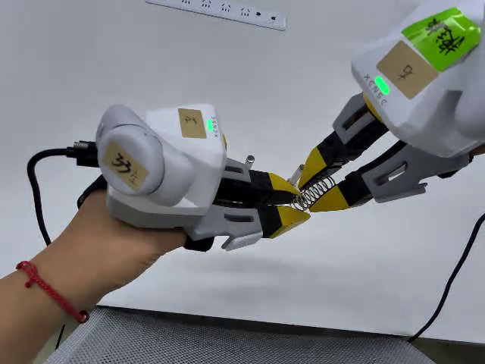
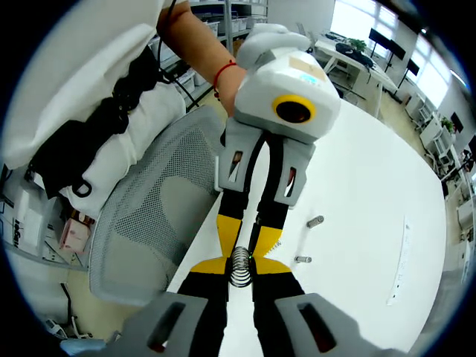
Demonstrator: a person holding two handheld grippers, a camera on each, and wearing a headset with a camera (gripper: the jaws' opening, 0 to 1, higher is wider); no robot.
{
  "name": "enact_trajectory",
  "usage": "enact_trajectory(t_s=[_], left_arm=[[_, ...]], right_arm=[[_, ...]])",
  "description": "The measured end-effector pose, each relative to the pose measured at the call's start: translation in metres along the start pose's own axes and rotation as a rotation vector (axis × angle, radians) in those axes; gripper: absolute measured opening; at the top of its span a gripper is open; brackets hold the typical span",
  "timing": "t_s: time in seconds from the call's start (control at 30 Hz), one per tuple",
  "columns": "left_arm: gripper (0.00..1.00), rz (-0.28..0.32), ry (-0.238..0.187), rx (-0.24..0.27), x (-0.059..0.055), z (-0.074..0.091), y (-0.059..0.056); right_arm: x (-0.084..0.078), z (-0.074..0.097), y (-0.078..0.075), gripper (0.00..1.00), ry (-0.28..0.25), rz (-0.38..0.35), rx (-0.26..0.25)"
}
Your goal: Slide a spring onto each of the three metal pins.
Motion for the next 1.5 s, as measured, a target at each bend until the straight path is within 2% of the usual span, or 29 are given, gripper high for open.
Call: enact_trajectory(t_s=[0.37, 0.53, 0.77, 0.83, 0.9, 1.0, 1.2, 1.37, 1.5], left_arm=[[0.12, 0.007, -0.009, 0.008, 0.000, 0.003, 0.001], [0.14, 0.015, -0.010, 0.017, -0.003, 0.010, 0.004], [0.23, 0.020, -0.001, 0.076, -0.014, 0.029, 0.010], [0.28, 0.031, 0.000, 0.109, -0.018, 0.036, 0.014], [0.38, 0.045, -0.009, 0.134, -0.020, 0.042, 0.018], [0.49, 0.050, 0.003, 0.187, -0.029, 0.055, 0.027], [0.69, 0.095, -0.038, 0.222, -0.035, 0.076, 0.036], [0.83, 0.109, -0.030, 0.247, -0.050, 0.091, 0.044], [0.96, 0.106, -0.049, 0.260, -0.055, 0.101, 0.048]], right_arm=[[0.003, -0.001, -0.002, 0.12, -0.002, -0.024, -0.003], [0.004, 0.001, -0.008, 0.12, -0.012, -0.044, -0.013], [0.004, 0.011, -0.023, 0.12, -0.037, -0.095, -0.057], [0.003, 0.013, -0.030, 0.12, -0.043, -0.119, -0.080], [0.002, 0.014, -0.036, 0.12, -0.050, -0.141, -0.098], [0.003, 0.012, -0.045, 0.12, -0.056, -0.172, -0.130], [0.001, 0.004, -0.056, 0.12, -0.048, -0.205, -0.144], [-0.001, -0.007, -0.071, 0.12, -0.031, -0.226, -0.160], [-0.004, -0.016, -0.084, 0.12, -0.011, -0.234, -0.170]])
Point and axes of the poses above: the centre of the closed fingertips' face, and the gripper's own axes: z roughly backward along the fingers, y roughly to its left, x roughly out of its top, the point moved 1 cm from there along z, roughly backward along the fingers, and after that the axes turned 9 degrees about -z, right-handed, at the moved point
